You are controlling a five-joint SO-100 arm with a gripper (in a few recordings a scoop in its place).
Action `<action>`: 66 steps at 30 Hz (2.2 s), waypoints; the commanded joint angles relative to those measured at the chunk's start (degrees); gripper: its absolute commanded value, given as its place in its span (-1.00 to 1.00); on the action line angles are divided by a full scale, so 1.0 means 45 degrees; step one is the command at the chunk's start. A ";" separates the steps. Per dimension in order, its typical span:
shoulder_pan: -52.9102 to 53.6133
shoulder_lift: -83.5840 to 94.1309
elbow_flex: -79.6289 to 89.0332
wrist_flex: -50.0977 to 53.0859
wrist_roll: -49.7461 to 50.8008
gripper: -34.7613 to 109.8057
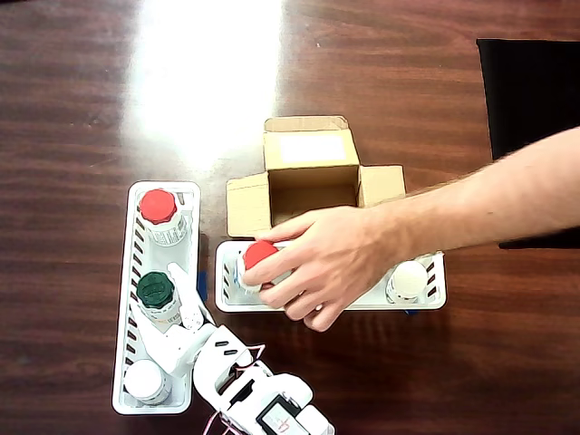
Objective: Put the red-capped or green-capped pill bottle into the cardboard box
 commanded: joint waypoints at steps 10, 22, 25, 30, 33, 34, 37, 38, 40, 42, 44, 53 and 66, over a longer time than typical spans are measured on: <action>-0.0117 0.5254 -0.0352 0.4883 -0.0684 -0.46; 0.0020 1.1113 -0.4805 1.5469 -0.2109 -0.53; 0.0293 1.1191 -0.6328 1.7109 -0.2422 -0.53; 0.0840 1.0625 -0.8457 1.8477 -0.2715 -0.53; 0.1445 1.0078 -0.9863 1.9141 -0.2871 -0.53; 0.1719 0.9961 -1.0195 1.9277 -0.2871 -0.53; 0.2871 0.9785 -1.0547 1.9277 -0.2539 -0.53; 0.3301 0.9707 -1.0547 1.9180 -0.2402 -0.53; 0.4219 0.9512 -1.0449 1.8828 -0.2129 -0.53; 0.5117 0.9121 -1.0410 1.8398 -0.1934 -0.53; 0.5938 0.8711 -1.0371 1.8027 -0.1719 -0.53; 0.8496 0.7324 -0.9590 1.5996 -0.0957 -0.53; 0.8438 0.4707 -0.9141 1.2832 -0.2891 -0.53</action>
